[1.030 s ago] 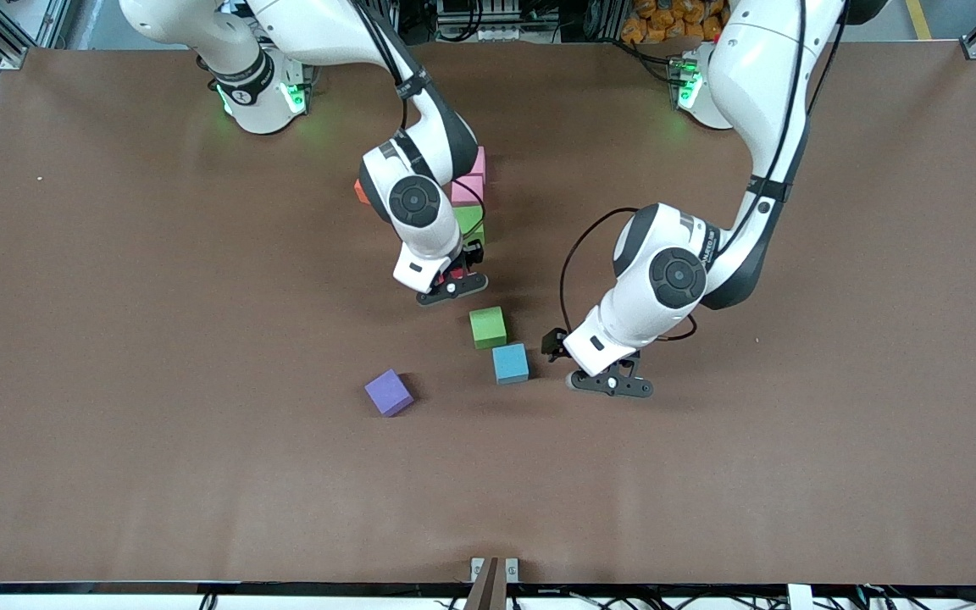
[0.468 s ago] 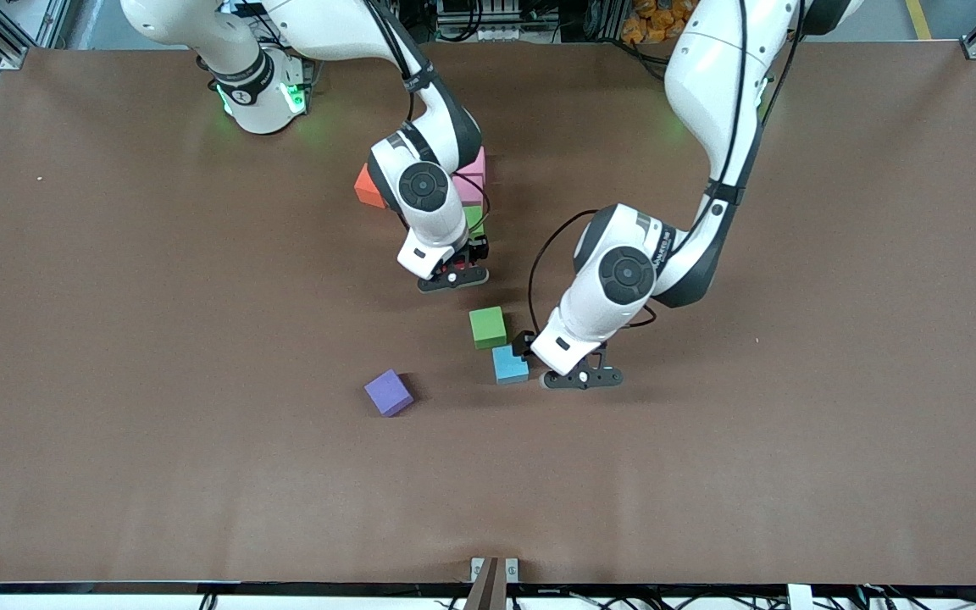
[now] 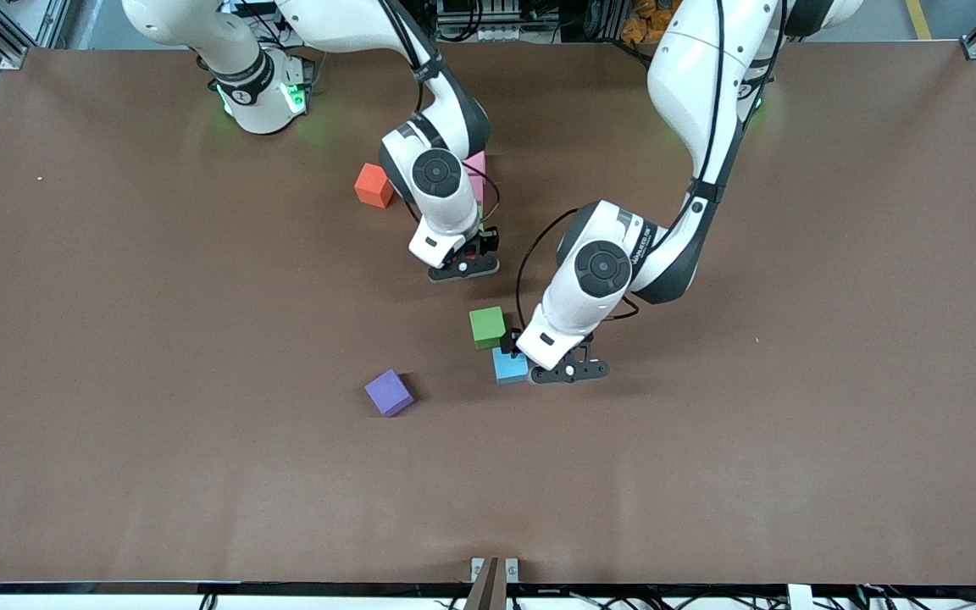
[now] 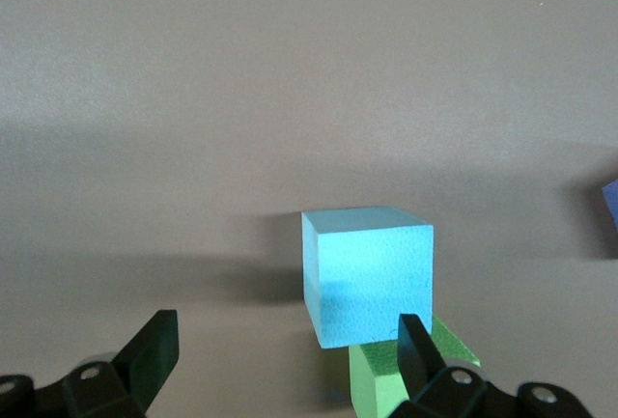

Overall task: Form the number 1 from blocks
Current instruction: 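Place red beside green with the right gripper while the left gripper grasps cyan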

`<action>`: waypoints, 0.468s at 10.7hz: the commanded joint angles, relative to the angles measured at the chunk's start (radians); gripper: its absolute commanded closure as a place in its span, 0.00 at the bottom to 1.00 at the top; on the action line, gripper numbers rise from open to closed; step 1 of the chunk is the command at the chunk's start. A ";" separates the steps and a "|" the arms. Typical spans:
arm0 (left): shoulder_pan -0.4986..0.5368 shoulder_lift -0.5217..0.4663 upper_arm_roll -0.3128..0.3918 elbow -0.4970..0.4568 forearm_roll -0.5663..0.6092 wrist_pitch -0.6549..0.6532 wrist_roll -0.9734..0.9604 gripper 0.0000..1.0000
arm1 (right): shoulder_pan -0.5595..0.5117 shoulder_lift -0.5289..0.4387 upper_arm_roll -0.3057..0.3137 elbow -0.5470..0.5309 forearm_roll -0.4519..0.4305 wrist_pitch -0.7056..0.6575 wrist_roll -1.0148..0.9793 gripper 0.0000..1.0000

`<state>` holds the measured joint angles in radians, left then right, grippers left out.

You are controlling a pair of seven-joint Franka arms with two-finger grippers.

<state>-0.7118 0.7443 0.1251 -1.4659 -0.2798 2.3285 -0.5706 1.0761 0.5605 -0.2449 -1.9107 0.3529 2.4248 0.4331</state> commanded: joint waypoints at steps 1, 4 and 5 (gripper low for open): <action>-0.069 0.032 0.071 0.030 -0.032 0.000 -0.021 0.00 | 0.013 -0.016 -0.005 -0.027 0.018 0.016 0.010 1.00; -0.095 0.056 0.080 0.045 -0.032 0.000 -0.044 0.00 | 0.013 -0.014 -0.005 -0.027 0.018 0.014 0.073 0.00; -0.098 0.060 0.080 0.051 -0.032 0.000 -0.055 0.00 | 0.019 -0.014 -0.005 -0.025 0.018 0.014 0.091 0.00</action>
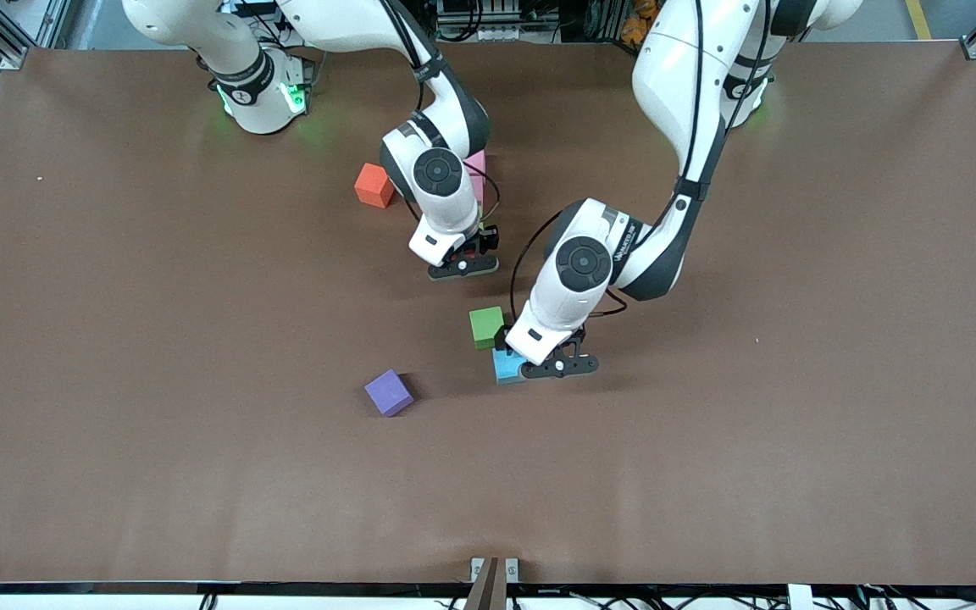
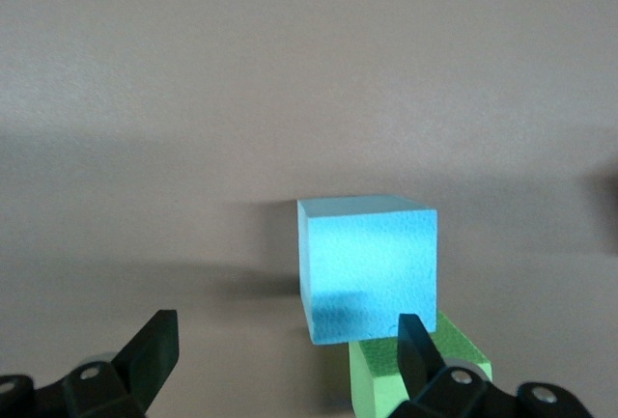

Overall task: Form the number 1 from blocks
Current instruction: 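Place red beside green with the right gripper while the left gripper grasps cyan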

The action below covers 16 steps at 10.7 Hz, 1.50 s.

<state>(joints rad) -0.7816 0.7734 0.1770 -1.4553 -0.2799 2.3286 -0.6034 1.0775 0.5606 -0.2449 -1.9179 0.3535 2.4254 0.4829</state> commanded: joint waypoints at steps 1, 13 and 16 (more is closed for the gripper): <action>-0.030 0.033 0.029 0.044 -0.031 0.000 -0.026 0.00 | 0.018 -0.021 -0.007 -0.018 0.018 0.006 0.042 0.00; -0.054 0.132 0.047 0.130 -0.076 0.116 -0.053 0.00 | -0.174 -0.128 -0.271 -0.015 0.005 -0.147 -0.416 0.00; -0.061 0.147 0.048 0.135 -0.074 0.118 -0.049 0.05 | -0.284 -0.129 -0.367 -0.012 0.007 -0.196 -0.617 0.00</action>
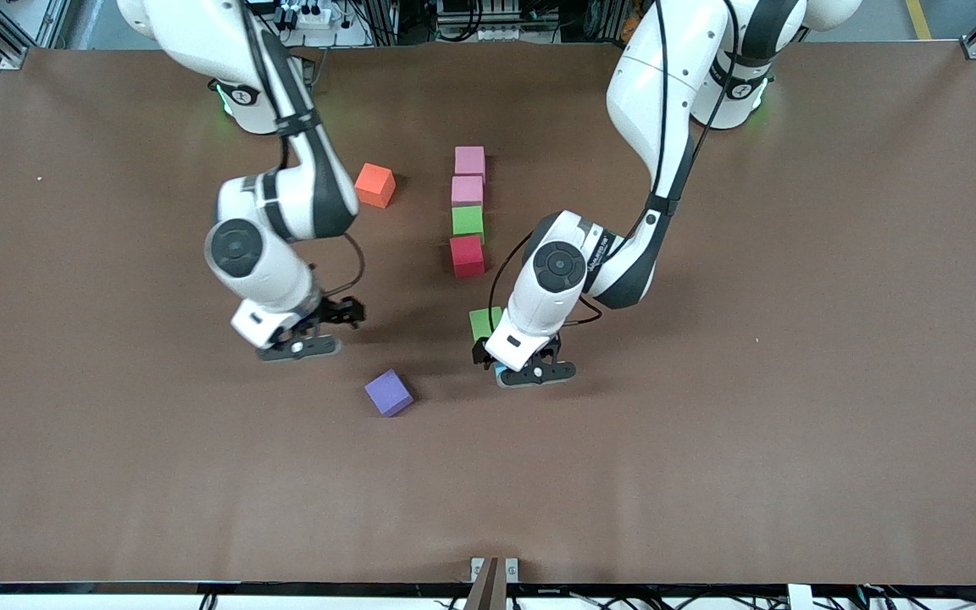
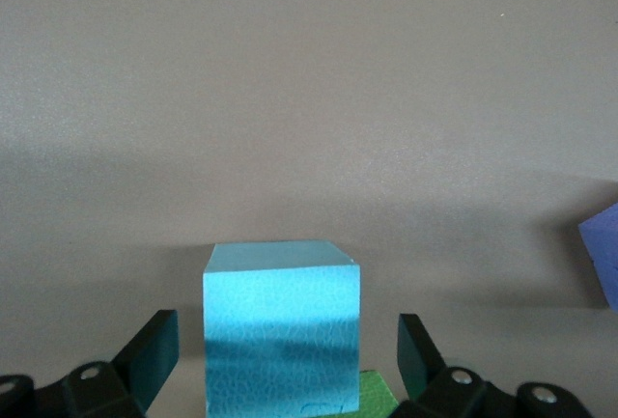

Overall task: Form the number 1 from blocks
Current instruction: 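Carry cyan to the column with the left gripper while the right gripper retracts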

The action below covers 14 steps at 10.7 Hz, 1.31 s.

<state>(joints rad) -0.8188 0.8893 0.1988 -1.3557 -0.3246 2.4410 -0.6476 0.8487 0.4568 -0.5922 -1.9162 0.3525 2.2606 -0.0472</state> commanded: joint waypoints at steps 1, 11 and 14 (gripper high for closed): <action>-0.025 0.033 0.028 0.033 -0.030 0.006 0.000 0.18 | -0.094 -0.033 -0.037 -0.009 0.008 -0.062 -0.100 0.00; 0.069 -0.140 0.053 -0.014 -0.030 -0.263 0.218 1.00 | -0.658 -0.283 0.385 0.039 -0.216 -0.213 -0.088 0.00; 0.061 -0.236 0.044 -0.034 -0.033 -0.407 0.206 1.00 | -0.785 -0.401 0.543 0.037 -0.329 -0.324 -0.051 0.00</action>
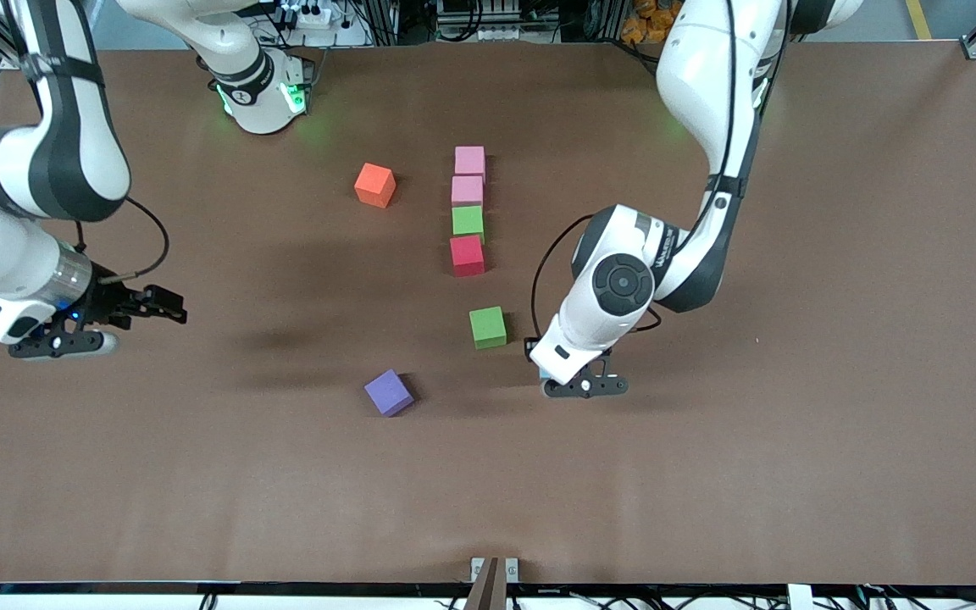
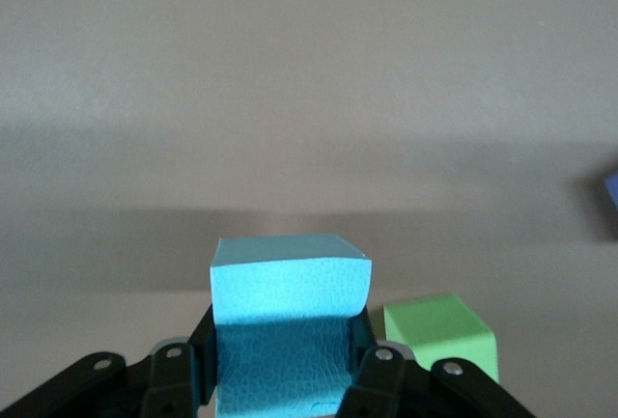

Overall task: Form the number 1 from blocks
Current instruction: 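Carry cyan to the column with the left gripper while the right gripper retracts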

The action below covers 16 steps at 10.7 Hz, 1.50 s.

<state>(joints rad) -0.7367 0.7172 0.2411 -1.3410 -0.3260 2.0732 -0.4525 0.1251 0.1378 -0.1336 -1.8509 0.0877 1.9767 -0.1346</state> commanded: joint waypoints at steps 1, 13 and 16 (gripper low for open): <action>-0.030 -0.080 -0.014 -0.056 -0.033 -0.051 -0.008 1.00 | -0.070 -0.116 0.094 -0.025 -0.069 -0.071 0.036 0.00; -0.196 0.010 -0.032 -0.052 -0.206 0.045 -0.308 1.00 | -0.099 -0.130 0.088 0.404 -0.037 -0.541 -0.026 0.00; -0.199 0.039 -0.032 -0.050 -0.226 0.047 -0.310 1.00 | -0.110 -0.122 0.086 0.418 -0.016 -0.539 -0.020 0.00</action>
<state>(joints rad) -0.9246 0.7427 0.1970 -1.3931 -0.5106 2.1115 -0.7484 0.0498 -0.0028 -0.0681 -1.4690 0.0490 1.4583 -0.1488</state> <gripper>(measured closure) 0.463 0.000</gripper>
